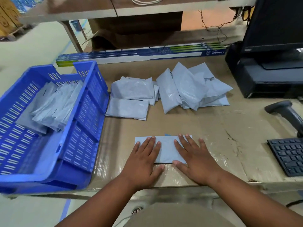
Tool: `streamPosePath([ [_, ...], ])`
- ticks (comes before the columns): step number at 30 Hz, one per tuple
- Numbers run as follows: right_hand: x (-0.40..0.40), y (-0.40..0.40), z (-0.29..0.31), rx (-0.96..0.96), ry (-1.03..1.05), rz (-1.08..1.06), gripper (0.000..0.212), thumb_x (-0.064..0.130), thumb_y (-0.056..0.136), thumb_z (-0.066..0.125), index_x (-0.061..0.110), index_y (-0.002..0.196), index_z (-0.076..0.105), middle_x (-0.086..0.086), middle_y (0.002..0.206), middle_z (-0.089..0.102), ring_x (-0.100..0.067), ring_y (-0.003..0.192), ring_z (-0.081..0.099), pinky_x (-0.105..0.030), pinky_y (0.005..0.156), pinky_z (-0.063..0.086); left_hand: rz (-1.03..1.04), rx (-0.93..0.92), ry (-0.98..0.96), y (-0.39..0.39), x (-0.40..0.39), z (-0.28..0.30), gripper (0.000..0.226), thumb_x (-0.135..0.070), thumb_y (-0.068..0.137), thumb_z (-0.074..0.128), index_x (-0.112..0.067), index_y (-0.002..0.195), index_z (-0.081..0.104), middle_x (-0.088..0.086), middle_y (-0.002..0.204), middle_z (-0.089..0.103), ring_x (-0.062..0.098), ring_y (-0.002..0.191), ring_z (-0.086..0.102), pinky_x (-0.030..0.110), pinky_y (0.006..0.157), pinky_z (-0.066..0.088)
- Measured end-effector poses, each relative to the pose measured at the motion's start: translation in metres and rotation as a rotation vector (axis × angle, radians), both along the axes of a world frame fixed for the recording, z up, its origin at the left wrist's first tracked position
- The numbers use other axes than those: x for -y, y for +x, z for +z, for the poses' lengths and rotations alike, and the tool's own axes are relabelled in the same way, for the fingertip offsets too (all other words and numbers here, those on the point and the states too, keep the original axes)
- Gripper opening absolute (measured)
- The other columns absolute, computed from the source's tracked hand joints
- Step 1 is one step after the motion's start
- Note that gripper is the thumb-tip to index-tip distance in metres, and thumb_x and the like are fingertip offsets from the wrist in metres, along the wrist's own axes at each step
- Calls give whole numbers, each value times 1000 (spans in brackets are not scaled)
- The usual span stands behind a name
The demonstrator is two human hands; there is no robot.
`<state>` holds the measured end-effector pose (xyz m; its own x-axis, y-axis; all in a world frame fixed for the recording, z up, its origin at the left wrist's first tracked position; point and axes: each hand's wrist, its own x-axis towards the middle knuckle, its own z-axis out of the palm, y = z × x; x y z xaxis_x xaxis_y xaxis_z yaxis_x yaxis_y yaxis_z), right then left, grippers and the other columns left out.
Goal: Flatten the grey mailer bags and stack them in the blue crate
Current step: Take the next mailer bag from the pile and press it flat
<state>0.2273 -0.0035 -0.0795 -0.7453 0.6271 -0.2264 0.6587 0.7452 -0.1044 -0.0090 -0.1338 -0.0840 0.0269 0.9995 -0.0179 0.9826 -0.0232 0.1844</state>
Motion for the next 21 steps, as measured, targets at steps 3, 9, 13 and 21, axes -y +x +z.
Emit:
streamPosePath([
  [3, -3, -15, 13, -98, 27, -34, 79, 65, 103, 11, 22, 170, 10, 0, 178, -3, -22, 164, -6, -56, 130, -5, 50, 28, 67, -2, -20, 10, 66, -47, 109, 29, -15, 167, 28, 6, 176, 18, 23, 163, 13, 52, 130, 18],
  [9, 1, -69, 6, -160, -68, 71, 70, 44, 106, 13, 14, 169, 15, -7, 177, 9, -21, 164, 1, -48, 132, 6, 86, 74, -56, 2, -47, -7, 73, -42, 100, 23, -9, 164, 34, 11, 174, 22, 27, 162, 18, 51, 129, 20],
  [13, -3, -54, -8, -126, -13, 75, 76, 64, 107, 10, 20, 170, 10, 0, 178, -2, -16, 163, -8, -49, 131, 5, 89, -37, -22, -10, -30, -19, 67, -48, 110, 21, -13, 167, 27, 7, 176, 17, 22, 163, 11, 50, 131, 17],
  [21, -24, -3, -5, -16, 36, -2, 87, 80, 98, 1, 29, 167, -16, 8, 172, -31, -12, 157, -31, -51, 129, -8, 121, -151, -31, -61, 8, -21, 69, -53, 110, 13, -19, 170, 8, -3, 177, -7, 13, 163, -7, 48, 128, 9],
])
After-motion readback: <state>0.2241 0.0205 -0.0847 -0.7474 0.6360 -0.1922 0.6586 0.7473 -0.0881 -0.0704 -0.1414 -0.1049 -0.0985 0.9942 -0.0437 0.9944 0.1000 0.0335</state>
